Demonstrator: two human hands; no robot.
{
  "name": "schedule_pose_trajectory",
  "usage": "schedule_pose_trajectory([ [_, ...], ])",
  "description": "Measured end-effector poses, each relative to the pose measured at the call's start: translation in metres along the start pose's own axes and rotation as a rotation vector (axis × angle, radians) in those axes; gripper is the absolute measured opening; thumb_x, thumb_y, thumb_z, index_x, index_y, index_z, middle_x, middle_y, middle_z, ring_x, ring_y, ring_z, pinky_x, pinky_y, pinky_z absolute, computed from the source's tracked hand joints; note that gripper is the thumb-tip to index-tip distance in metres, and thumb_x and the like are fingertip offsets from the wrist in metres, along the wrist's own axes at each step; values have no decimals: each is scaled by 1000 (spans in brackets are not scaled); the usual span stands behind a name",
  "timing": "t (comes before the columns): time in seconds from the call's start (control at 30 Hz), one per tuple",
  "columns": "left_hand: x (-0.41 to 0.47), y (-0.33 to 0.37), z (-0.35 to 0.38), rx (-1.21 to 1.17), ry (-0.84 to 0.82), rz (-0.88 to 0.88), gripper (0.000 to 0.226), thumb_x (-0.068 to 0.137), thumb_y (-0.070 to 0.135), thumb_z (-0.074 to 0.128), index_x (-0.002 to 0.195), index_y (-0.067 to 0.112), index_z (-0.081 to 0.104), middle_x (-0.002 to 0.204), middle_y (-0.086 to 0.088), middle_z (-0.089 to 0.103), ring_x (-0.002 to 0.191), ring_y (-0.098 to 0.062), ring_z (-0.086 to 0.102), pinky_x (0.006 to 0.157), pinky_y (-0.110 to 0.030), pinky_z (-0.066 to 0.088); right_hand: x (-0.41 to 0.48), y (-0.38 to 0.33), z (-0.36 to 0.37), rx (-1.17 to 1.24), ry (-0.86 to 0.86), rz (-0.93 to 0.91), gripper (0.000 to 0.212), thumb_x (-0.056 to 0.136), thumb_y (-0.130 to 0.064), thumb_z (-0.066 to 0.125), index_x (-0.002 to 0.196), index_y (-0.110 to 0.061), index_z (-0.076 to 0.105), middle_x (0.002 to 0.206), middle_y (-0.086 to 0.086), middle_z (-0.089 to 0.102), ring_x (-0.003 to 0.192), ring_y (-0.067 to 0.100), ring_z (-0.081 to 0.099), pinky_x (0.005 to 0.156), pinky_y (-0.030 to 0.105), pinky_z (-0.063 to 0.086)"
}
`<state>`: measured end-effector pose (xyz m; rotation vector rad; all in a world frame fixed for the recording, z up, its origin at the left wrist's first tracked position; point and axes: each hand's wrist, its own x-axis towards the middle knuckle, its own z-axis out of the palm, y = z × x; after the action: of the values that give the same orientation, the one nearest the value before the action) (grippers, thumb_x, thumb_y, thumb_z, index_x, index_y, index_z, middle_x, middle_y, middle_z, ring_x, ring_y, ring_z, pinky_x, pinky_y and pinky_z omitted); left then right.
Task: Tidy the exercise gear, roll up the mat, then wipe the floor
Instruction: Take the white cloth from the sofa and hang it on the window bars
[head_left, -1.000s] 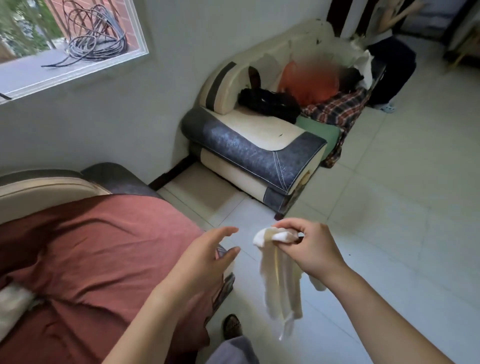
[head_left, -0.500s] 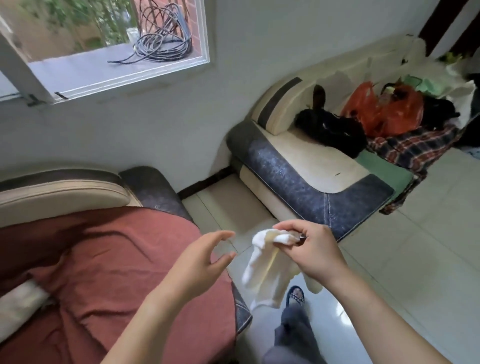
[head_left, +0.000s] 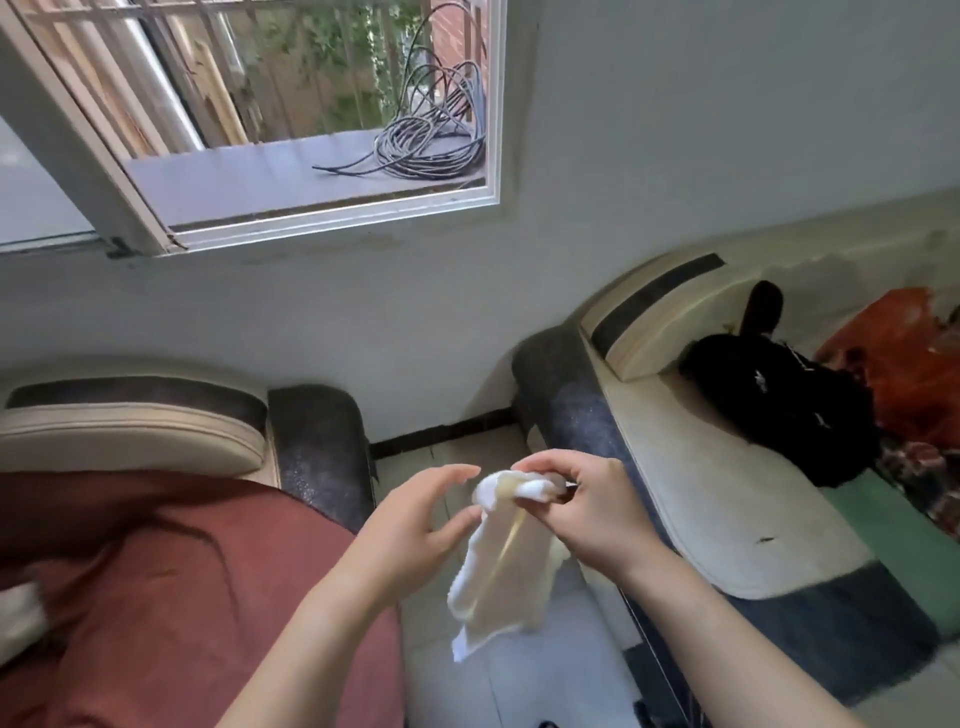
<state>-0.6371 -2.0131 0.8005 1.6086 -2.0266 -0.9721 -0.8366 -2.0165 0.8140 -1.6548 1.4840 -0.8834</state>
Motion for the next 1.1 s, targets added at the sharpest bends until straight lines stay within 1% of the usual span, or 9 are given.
schedule_pose_trajectory([
  [0.13, 36, 8, -18, 10, 53, 16, 30, 90, 34, 58, 119, 38, 54, 115, 34, 52, 110, 18, 41, 94, -8, 34, 63, -2, -8, 0, -79, -81, 15, 75, -11, 72, 86, -22, 74, 78, -12, 71, 78, -2, 63, 62, 9, 46],
  [0.23, 65, 5, -40, 12, 79, 13, 29, 90, 32, 58, 118, 37, 55, 113, 33, 52, 104, 28, 38, 88, 0, 30, 112, -7, -5, 2, -126, -119, 14, 75, -13, 74, 84, -23, 73, 76, -13, 70, 74, -2, 63, 61, 9, 44],
  [0.43, 146, -22, -104, 61, 154, 12, 33, 89, 37, 58, 121, 37, 53, 117, 27, 54, 107, 13, 44, 86, -1, 31, 224, -33, 9, -32, -180, -181, 15, 73, -20, 77, 86, -27, 72, 77, -15, 70, 72, -2, 63, 62, 8, 44],
  [0.53, 196, -38, -146, 61, 165, 45, 35, 88, 39, 59, 122, 40, 52, 121, 27, 53, 111, 12, 45, 92, -8, 33, 284, -54, 16, -84, -151, -225, 18, 73, -21, 77, 88, -28, 72, 79, -14, 70, 74, -3, 63, 63, 8, 45],
  [0.63, 244, -50, -192, 63, 162, 90, 37, 87, 38, 60, 123, 37, 53, 124, 25, 54, 110, 13, 44, 92, -4, 32, 339, -79, 20, -115, -104, -272, 21, 71, -22, 79, 90, -29, 72, 81, -14, 71, 76, -3, 63, 66, 11, 48],
  [0.73, 287, -59, -235, 32, 187, 148, 36, 85, 39, 63, 120, 38, 54, 123, 22, 56, 113, 5, 50, 99, -19, 41, 389, -105, 29, -99, -56, -326, 23, 70, -22, 80, 90, -28, 73, 78, -16, 70, 74, -2, 64, 67, 17, 51],
  [0.87, 327, -60, -285, -23, 208, 202, 30, 85, 30, 67, 112, 39, 57, 114, 21, 61, 107, 6, 55, 84, -6, 41, 445, -141, 35, -98, 7, -422, 26, 67, -19, 83, 90, -26, 73, 76, -18, 68, 72, -2, 63, 66, 13, 49],
  [1.03, 370, -64, -333, -42, 283, 241, 29, 84, 26, 67, 110, 37, 58, 95, 27, 62, 96, 8, 58, 77, -3, 41, 509, -179, 38, -35, 3, -525, 26, 67, -11, 82, 86, -25, 72, 78, -7, 72, 72, 7, 65, 66, 20, 52],
  [1.1, 389, -69, -347, -53, 317, 238, 27, 85, 27, 66, 110, 35, 59, 93, 24, 64, 94, 9, 59, 76, -3, 41, 536, -188, 39, -35, 3, -551, 24, 67, -11, 82, 87, -23, 73, 77, -7, 72, 71, 6, 65, 65, 19, 51],
])
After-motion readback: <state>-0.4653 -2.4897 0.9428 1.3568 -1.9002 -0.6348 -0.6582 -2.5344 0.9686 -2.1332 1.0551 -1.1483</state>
